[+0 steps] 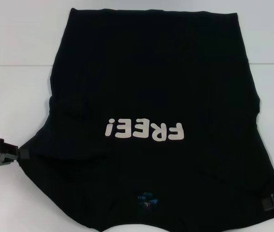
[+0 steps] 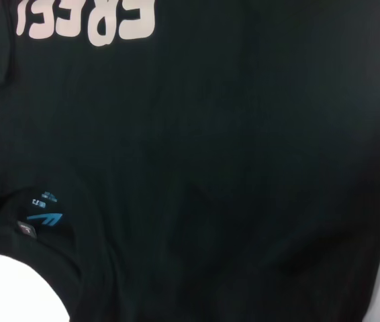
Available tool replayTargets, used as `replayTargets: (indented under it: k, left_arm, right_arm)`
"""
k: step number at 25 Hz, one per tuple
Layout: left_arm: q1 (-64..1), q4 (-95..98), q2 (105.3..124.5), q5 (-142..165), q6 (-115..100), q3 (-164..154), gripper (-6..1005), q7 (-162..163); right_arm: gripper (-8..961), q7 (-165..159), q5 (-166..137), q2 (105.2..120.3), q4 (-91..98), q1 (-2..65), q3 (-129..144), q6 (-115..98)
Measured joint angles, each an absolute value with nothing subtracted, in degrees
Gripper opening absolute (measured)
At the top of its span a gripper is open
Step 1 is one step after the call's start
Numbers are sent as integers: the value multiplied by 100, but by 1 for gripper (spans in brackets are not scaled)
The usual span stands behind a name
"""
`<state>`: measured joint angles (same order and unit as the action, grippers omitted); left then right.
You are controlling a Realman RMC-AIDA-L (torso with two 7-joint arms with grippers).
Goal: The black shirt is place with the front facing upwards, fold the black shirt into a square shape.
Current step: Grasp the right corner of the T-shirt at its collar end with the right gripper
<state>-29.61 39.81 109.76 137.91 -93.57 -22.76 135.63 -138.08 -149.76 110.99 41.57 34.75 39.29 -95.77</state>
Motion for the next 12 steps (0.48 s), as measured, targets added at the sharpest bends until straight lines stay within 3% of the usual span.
replayTargets:
  k: [12]
  left_arm:
    - [-2953, 3981, 10976, 13762, -9363, -2276, 19, 13518]
  right_arm:
    - [788, -13795, -14976, 11205, 4148, 3599, 3984, -9605]
